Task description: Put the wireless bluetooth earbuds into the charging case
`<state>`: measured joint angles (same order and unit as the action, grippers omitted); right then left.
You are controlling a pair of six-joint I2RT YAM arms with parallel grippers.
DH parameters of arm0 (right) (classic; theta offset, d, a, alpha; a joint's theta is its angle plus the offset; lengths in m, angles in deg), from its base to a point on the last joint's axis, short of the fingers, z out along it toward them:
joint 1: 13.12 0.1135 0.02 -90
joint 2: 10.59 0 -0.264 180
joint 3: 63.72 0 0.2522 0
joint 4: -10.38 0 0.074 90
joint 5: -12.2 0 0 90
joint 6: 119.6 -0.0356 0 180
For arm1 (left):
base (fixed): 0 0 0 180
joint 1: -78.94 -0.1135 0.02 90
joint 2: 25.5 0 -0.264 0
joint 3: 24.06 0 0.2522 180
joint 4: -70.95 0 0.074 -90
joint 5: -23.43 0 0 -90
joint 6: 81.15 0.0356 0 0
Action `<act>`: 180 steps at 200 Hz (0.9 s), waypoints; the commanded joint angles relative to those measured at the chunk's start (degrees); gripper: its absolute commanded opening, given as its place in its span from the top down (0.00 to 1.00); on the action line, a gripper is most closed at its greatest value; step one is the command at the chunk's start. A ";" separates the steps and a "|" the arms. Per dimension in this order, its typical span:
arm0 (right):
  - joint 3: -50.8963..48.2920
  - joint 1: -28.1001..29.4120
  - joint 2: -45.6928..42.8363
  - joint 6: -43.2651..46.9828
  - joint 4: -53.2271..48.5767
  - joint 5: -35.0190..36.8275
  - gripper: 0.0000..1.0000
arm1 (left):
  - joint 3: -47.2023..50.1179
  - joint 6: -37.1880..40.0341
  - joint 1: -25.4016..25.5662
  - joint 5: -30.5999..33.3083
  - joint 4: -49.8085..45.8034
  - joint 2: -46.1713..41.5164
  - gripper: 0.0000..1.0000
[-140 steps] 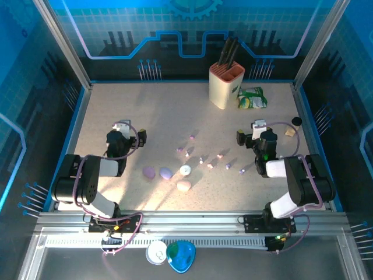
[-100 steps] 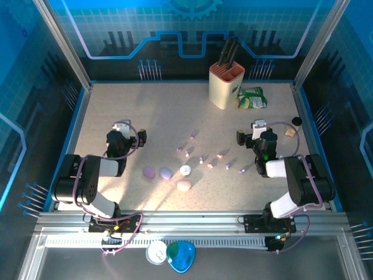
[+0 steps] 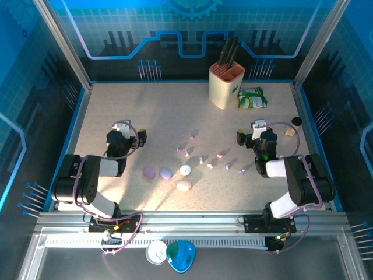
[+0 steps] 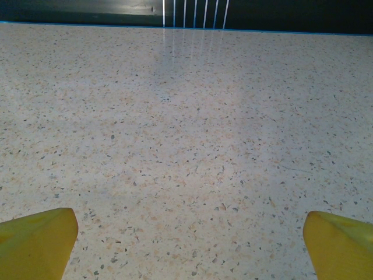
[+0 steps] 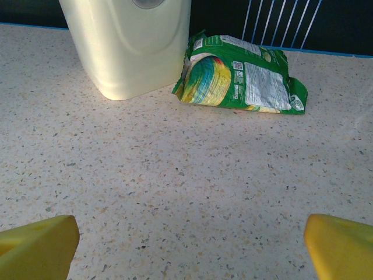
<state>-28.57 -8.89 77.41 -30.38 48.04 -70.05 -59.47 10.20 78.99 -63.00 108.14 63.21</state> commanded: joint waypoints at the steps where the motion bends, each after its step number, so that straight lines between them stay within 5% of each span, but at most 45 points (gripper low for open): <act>1: 0.94 0.46 0.33 0.84 0.79 0.95 0.00 | -0.49 -0.99 0.03 -1.11 1.81 0.26 0.01; 27: 0.86 0.41 -1.87 0.77 -0.68 1.41 0.00 | 0.63 -0.37 0.20 -1.70 2.00 -2.19 0.01; 69: 3.41 0.67 -12.75 1.19 -14.07 0.75 0.00 | -3.18 2.48 1.85 -4.21 -13.06 -11.72 0.01; 112: 9.94 1.25 -24.09 -8.21 -37.94 -3.09 0.00 | -9.15 13.59 11.13 -5.45 -30.06 -22.62 0.01; 146: 11.26 3.09 -31.01 -17.19 -48.87 -12.78 0.00 | -18.92 27.45 17.65 -20.61 -51.89 -25.51 0.01; 180: 11.70 8.25 -35.45 -27.37 -57.43 -22.07 0.00 | -26.03 36.78 26.39 -23.44 -65.09 -21.66 0.01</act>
<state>-18.34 -4.39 44.47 -47.84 1.94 -82.46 -81.48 35.68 100.78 -79.33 60.23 39.17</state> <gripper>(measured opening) 0.999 0.992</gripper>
